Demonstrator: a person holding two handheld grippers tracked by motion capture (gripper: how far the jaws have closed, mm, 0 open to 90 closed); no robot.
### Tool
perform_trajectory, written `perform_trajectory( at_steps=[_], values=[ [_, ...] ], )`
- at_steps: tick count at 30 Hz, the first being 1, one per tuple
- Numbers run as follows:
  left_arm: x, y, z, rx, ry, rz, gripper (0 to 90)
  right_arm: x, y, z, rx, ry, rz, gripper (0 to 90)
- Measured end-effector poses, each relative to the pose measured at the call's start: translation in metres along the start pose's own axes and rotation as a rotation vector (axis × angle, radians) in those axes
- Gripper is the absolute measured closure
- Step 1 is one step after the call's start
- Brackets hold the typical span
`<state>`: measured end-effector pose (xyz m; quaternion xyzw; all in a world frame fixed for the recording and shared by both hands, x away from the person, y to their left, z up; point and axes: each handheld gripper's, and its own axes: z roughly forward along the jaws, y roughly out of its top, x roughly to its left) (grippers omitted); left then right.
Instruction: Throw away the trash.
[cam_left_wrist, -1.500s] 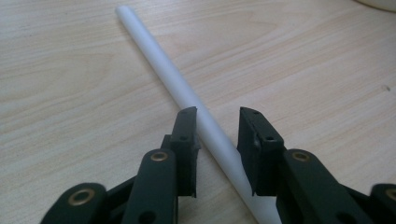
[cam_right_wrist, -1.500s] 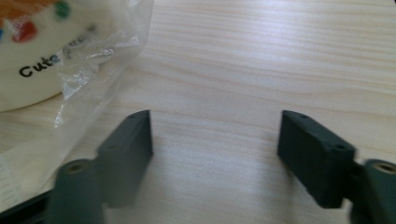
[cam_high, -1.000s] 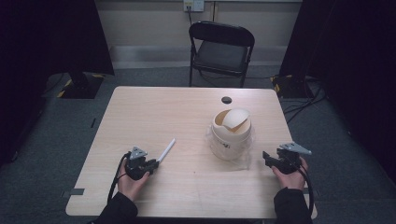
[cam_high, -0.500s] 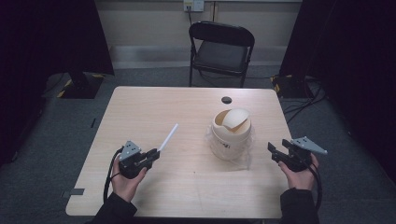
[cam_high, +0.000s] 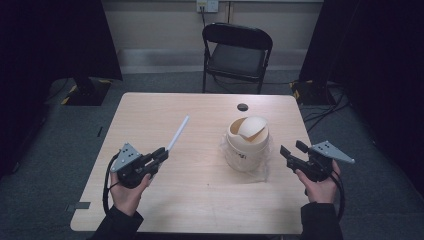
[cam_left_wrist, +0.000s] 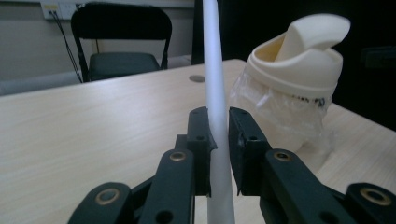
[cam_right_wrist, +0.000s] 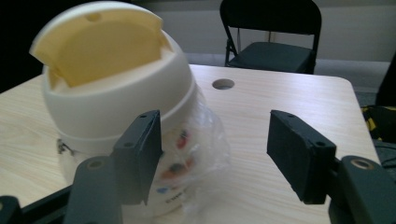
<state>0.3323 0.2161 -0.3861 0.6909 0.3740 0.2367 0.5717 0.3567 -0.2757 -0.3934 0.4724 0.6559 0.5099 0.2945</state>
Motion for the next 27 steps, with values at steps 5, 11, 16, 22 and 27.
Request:
perform_trajectory(
  at_steps=[5,11,16,22,27],
  values=[
    [-0.002,0.012,-0.003,-0.046,-0.001,0.02,79.4,0.014,0.012,-0.002,-0.042,0.056,-0.016,35.1],
    [-0.006,0.021,0.0,-0.069,-0.018,0.037,79.4,0.032,0.03,-0.003,-0.12,0.124,-0.02,34.8],
    [-0.013,0.028,0.007,-0.084,-0.05,0.052,79.4,0.046,0.044,0.003,-0.145,0.172,-0.03,34.6],
    [-0.025,0.034,0.016,-0.108,-0.085,0.072,79.4,0.066,0.056,0.015,-0.183,0.238,-0.017,34.5],
    [-0.033,0.037,0.021,-0.118,-0.102,0.085,79.4,0.08,0.065,0.023,-0.205,0.296,0.002,34.8]
  ],
)
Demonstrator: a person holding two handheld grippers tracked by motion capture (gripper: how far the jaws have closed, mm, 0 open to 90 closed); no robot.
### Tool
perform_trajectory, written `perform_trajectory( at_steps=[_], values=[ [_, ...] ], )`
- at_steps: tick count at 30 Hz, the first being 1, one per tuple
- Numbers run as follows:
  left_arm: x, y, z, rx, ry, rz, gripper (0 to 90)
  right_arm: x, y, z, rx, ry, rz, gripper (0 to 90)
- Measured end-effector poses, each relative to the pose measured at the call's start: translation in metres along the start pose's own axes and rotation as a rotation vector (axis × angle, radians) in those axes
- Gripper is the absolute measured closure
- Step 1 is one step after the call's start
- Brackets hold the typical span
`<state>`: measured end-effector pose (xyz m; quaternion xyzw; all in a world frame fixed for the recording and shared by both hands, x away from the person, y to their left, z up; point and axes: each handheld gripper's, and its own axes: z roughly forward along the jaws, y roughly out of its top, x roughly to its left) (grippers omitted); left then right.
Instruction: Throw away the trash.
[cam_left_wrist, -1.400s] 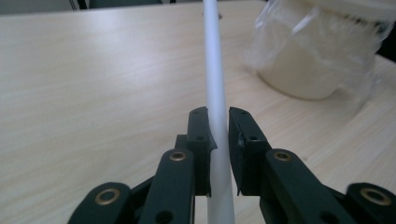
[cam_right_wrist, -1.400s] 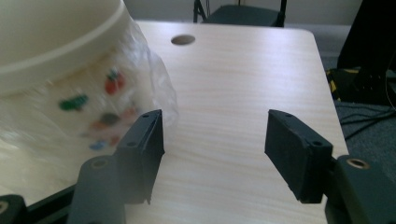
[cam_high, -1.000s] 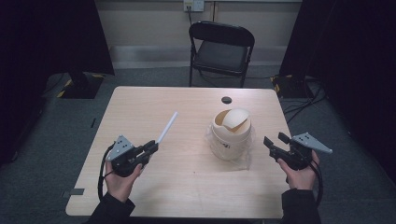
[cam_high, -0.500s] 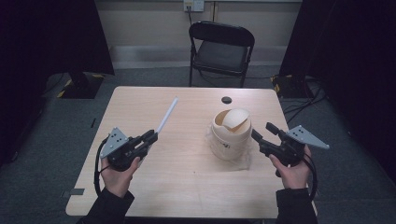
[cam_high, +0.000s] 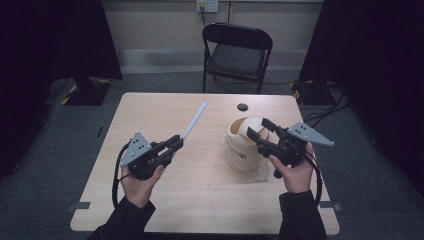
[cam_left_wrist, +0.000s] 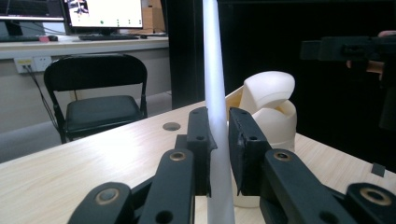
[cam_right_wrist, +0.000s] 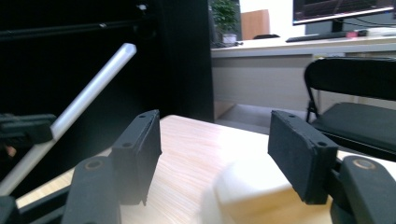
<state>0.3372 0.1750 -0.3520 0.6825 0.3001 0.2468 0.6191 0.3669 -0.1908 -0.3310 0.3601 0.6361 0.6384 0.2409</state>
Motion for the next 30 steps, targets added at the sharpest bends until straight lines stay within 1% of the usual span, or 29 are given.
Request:
perform_trajectory(
  at_steps=[6,8,11,15,18,21,24,26,27,28,29,30],
  values=[
    [-0.007,0.0,0.005,0.0,-0.02,0.008,79.4,0.013,0.005,0.014,-0.02,0.062,0.019,36.3],
    [-0.01,-0.001,0.006,0.002,-0.023,0.011,79.4,0.016,0.005,0.019,-0.015,0.083,0.02,37.0],
    [-0.013,-0.001,0.01,0.002,-0.043,0.016,79.4,0.021,0.003,0.026,-0.012,0.114,0.027,37.7],
    [-0.018,-0.001,0.016,-0.004,-0.058,0.025,79.4,0.027,0.001,0.033,-0.005,0.141,0.039,38.5],
    [-0.022,0.0,0.019,0.001,-0.063,0.037,79.4,0.029,0.0,0.037,-0.009,0.156,0.045,40.4],
    [-0.025,0.0,0.023,-0.003,-0.072,0.038,79.4,0.03,0.0,0.039,-0.024,0.183,0.072,42.7],
    [-0.03,0.001,0.026,-0.007,-0.083,0.038,79.4,0.032,-0.001,0.042,-0.022,0.199,0.094,45.0],
    [-0.032,0.001,0.027,-0.002,-0.092,0.053,79.4,0.034,-0.001,0.045,-0.018,0.21,0.104,47.0],
    [-0.033,0.001,0.028,0.0,-0.099,0.054,79.4,0.035,-0.001,0.046,-0.016,0.215,0.112,47.9],
    [-0.035,0.001,0.029,-0.006,-0.1,0.047,79.4,0.035,-0.002,0.047,-0.015,0.222,0.119,48.8],
    [-0.035,0.001,0.029,-0.002,-0.101,0.054,79.4,0.036,-0.002,0.048,-0.014,0.227,0.126,50.0],
    [-0.036,0.0,0.029,-0.004,-0.104,0.045,79.4,0.036,-0.003,0.049,-0.014,0.232,0.132,51.0]
  ],
)
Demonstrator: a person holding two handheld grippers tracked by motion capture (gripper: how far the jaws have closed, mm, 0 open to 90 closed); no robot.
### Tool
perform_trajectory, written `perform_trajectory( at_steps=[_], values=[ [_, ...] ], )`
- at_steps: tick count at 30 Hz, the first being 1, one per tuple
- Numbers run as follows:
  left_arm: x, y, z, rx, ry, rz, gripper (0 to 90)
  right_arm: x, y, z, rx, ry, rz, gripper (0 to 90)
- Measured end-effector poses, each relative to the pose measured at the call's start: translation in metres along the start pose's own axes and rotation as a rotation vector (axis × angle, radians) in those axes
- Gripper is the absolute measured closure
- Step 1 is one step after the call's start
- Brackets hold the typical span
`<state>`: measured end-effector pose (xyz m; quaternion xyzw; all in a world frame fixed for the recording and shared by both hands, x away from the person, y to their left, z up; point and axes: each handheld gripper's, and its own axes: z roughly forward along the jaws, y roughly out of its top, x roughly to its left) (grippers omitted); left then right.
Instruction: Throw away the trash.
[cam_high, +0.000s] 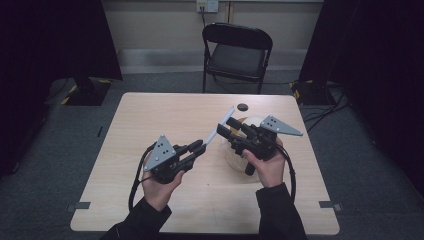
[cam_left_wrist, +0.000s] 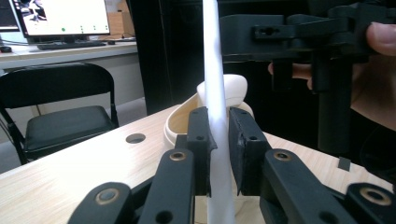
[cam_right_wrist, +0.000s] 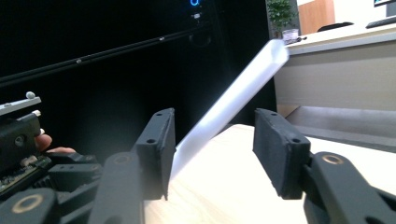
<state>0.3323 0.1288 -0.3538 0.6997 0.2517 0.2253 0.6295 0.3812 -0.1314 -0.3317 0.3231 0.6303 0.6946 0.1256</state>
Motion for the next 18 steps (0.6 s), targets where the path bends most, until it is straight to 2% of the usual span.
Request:
perform_trajectory(
  at_steps=[4,6,10,11,13,15,18],
  values=[
    [-0.002,-0.002,0.001,0.006,-0.008,0.001,79.4,0.0,-0.003,0.002,0.001,0.021,0.039,62.0],
    [-0.001,-0.004,0.001,0.019,-0.01,0.001,79.3,0.001,-0.005,0.002,-0.004,0.036,0.078,69.1],
    [0.001,-0.009,0.0,0.036,-0.009,-0.007,78.9,0.002,-0.007,0.003,-0.024,0.104,0.147,77.8],
    [0.002,-0.01,-0.001,0.036,-0.008,-0.01,79.0,0.003,-0.007,0.003,-0.026,0.109,0.141,81.7],
    [0.004,-0.013,-0.003,0.04,-0.004,-0.025,77.4,0.005,-0.007,0.004,-0.026,0.096,0.104,81.8],
    [0.008,-0.017,-0.006,0.053,0.006,-0.034,75.2,0.006,-0.007,0.004,-0.03,0.095,0.091,81.8],
    [0.016,-0.025,-0.013,0.095,0.025,-0.04,71.6,0.006,-0.007,0.005,-0.025,0.08,0.062,81.8]
  ],
)
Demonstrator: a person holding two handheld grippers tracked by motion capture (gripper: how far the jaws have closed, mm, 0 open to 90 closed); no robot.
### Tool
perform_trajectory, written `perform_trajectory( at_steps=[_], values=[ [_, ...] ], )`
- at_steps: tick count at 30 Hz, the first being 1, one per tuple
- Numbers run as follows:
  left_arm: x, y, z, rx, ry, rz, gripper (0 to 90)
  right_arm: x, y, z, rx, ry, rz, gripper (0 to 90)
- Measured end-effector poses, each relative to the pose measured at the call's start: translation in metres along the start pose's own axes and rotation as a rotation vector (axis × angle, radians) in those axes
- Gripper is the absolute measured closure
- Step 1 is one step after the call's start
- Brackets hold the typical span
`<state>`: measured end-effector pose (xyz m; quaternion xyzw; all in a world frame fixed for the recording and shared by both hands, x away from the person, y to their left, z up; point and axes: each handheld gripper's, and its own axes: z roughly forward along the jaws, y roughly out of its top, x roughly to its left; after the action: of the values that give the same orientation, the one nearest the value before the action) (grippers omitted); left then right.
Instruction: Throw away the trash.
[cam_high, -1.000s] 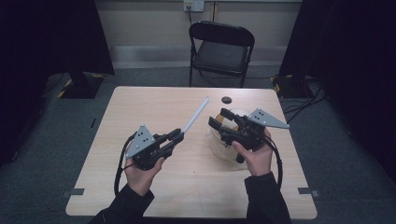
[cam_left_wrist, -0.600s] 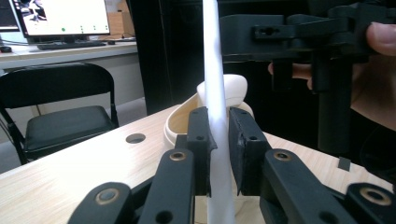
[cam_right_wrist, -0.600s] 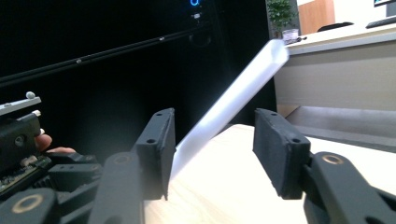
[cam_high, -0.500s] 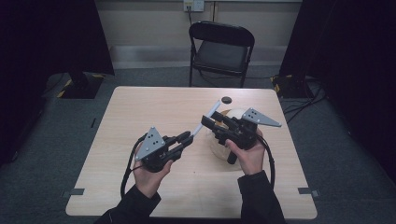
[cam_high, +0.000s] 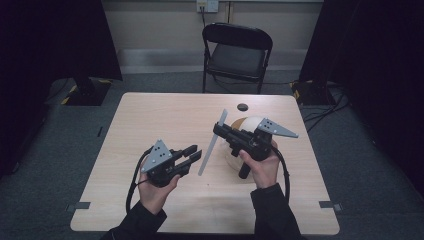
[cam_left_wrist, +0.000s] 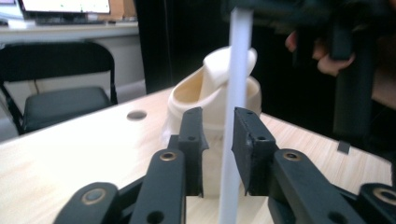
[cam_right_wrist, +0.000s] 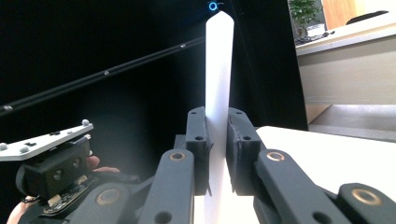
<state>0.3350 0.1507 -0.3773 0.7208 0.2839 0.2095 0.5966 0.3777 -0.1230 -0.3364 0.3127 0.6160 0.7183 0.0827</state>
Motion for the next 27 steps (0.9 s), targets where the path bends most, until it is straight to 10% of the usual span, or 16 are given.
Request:
perform_trajectory(
  at_steps=[16,27],
  values=[
    [0.048,-0.116,-0.035,0.414,0.155,-0.114,45.9,-0.006,0.015,-0.009,-0.077,-0.074,-0.086,81.7],
    [0.055,-0.128,-0.027,0.5,0.214,-0.084,35.6,-0.009,0.034,-0.005,-0.137,-0.108,-0.143,81.7]
  ],
)
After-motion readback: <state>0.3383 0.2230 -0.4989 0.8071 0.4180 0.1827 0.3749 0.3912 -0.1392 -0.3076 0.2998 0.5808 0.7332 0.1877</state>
